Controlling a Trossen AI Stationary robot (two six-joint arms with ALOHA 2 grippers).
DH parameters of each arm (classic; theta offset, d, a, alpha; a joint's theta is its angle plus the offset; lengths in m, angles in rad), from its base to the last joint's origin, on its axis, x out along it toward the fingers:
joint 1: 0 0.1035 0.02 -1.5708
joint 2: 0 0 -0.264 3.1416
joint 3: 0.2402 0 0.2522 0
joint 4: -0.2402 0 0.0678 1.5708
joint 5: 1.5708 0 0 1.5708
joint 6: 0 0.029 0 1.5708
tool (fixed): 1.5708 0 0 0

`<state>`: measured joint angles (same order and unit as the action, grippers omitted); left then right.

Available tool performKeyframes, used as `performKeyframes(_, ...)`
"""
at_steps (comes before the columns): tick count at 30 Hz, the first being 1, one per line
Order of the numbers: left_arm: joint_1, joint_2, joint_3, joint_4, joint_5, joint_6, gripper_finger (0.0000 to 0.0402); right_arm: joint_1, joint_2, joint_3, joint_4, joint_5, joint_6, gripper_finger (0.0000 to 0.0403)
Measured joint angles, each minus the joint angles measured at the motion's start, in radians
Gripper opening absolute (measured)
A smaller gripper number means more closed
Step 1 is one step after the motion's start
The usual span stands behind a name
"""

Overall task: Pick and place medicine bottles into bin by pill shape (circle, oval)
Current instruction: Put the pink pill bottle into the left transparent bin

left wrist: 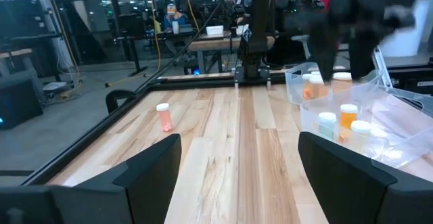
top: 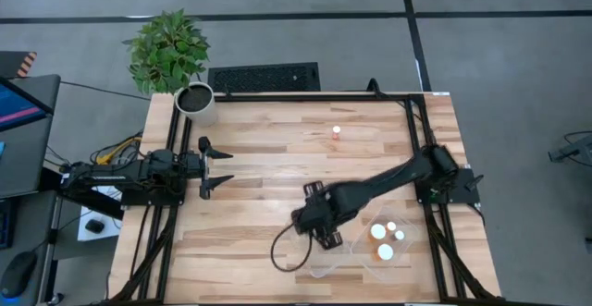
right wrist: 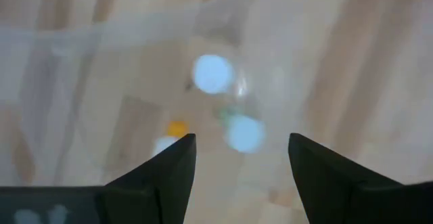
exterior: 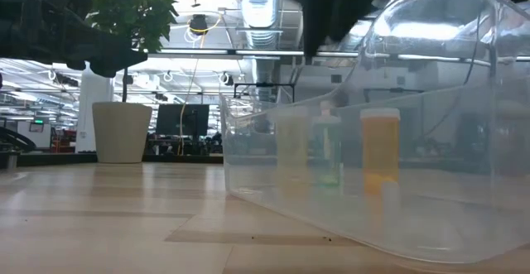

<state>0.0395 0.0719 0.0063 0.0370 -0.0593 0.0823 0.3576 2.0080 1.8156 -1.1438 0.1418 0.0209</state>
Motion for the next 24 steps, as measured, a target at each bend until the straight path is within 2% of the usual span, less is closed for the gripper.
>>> performKeyframes(6,0.000,0.000,0.000,0.000,0.000,0.000,0.0293,-0.101,-0.168,-0.005,-0.097,0.193,-0.053,0.0244)
performKeyframes(8,0.000,0.000,0.000,0.001,0.000,0.000,0.0293,-0.168,-0.216,-0.005,-0.127,0.206,-0.054,0.0244)
performKeyframes(13,0.000,0.000,0.000,0.001,0.000,0.000,0.0293,-0.369,-0.303,-0.064,-0.104,0.162,-0.103,0.0244)
performKeyframes(19,0.000,0.000,0.000,0.000,0.000,0.000,0.0293,-0.604,-0.381,-0.323,0.087,0.024,-0.165,0.0245)
performKeyframes(24,0.000,0.000,0.000,0.001,0.000,0.000,0.0293,-0.730,-0.382,-0.508,0.241,-0.051,-0.203,0.0257)
